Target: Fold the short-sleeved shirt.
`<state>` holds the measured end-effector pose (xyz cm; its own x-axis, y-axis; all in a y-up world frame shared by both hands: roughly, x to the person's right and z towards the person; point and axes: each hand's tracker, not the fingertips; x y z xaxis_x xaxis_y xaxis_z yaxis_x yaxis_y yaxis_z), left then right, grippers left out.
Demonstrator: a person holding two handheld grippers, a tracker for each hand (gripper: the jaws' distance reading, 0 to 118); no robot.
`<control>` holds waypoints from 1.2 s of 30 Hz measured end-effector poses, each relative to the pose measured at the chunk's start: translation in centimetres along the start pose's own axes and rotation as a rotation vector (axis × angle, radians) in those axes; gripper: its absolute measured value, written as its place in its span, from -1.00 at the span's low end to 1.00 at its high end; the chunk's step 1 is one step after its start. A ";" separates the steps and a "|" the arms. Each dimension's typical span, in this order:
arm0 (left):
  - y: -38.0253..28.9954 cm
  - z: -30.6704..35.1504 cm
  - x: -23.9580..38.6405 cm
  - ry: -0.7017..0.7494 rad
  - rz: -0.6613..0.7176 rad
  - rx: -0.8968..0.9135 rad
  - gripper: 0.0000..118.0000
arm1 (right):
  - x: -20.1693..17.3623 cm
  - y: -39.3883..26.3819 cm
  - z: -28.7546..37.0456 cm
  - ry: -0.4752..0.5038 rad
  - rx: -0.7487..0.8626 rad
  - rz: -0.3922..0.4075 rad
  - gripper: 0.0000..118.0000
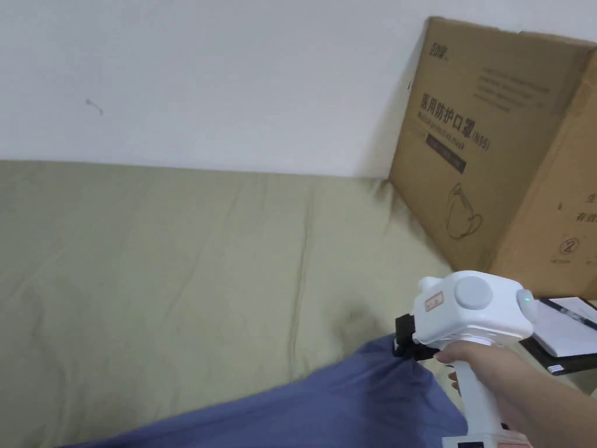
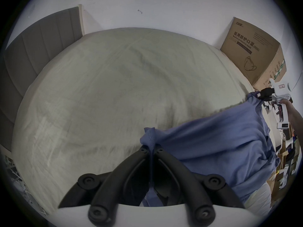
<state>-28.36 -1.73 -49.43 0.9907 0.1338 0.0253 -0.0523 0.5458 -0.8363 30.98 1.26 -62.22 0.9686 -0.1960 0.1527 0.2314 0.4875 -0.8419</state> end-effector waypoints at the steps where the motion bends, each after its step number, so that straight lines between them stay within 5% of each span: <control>1: 0.3 1.2 0.0 -0.008 -0.004 0.009 -0.98 | 0.6 0.0 2.4 0.022 0.028 -0.026 -0.96; 9: 4.3 14.1 2.3 -0.068 -0.107 0.239 -0.98 | 3.4 -0.6 21.7 0.200 0.266 -0.036 -0.96; 19: 15.4 26.5 3.8 -0.106 -0.135 0.516 -0.98 | 0.3 2.6 38.8 0.195 0.543 0.016 -0.96; 36: 36.0 27.9 6.9 0.013 -0.080 0.712 -0.98 | -10.4 21.7 44.4 0.023 0.899 0.093 -0.96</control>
<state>-26.95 41.92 -64.13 0.9961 0.0633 0.0617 -0.0443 0.9615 -0.2713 30.00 51.69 -59.11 0.9871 -0.1351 0.0856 0.1452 0.9813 -0.1262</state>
